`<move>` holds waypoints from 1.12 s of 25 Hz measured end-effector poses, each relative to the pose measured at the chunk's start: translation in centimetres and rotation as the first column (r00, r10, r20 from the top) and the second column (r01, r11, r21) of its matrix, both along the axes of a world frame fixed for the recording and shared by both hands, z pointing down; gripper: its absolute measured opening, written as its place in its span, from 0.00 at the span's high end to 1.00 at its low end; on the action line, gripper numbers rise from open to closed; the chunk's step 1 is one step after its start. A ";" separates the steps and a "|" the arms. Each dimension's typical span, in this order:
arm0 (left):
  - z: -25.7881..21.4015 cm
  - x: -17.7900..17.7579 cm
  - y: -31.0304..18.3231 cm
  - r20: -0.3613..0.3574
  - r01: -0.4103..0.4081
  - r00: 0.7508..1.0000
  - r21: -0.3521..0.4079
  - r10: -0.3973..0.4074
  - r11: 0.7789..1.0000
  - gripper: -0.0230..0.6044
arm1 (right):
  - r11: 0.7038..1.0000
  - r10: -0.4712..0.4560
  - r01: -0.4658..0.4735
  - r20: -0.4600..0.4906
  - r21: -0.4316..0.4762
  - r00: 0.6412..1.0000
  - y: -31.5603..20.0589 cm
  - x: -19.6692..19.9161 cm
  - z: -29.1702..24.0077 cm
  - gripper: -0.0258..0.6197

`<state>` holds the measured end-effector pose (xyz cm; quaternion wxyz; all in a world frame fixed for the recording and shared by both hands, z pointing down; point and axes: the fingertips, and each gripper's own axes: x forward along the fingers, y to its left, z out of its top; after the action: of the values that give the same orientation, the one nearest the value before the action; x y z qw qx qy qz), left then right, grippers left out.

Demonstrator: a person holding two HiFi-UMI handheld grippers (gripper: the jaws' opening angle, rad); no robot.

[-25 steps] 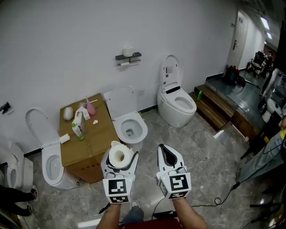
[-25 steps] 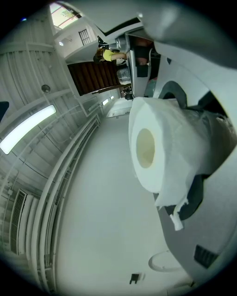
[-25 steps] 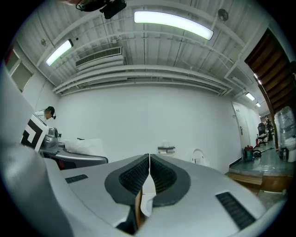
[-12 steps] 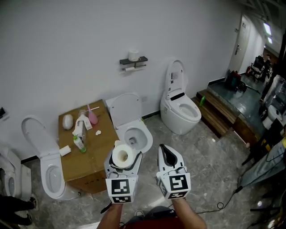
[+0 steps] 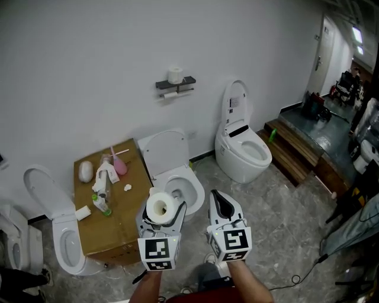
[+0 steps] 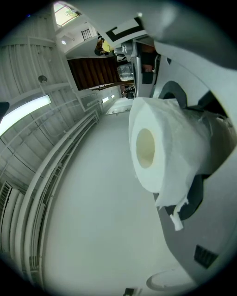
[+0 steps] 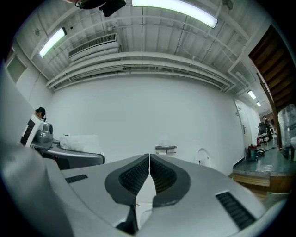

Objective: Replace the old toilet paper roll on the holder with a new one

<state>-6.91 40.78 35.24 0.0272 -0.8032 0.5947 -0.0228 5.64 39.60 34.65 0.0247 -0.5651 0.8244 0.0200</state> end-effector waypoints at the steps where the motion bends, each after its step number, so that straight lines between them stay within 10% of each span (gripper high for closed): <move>1: -0.1 0.3 -1.4 -0.013 0.003 1.000 0.001 -0.003 1.000 0.28 | 1.000 -0.003 0.003 0.001 -0.003 1.000 -1.6 0.5 0.2 0.93; 28: 1.2 9.4 -34.6 -0.006 0.129 0.992 -0.040 -0.129 0.991 0.28 | 0.992 -0.118 0.117 -0.003 -0.049 0.993 -35.9 9.3 1.4 0.93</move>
<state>2.45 6.23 36.45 0.0073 -0.7635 0.6449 -0.0326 14.92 3.68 36.00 0.0096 -0.5159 0.8566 0.0000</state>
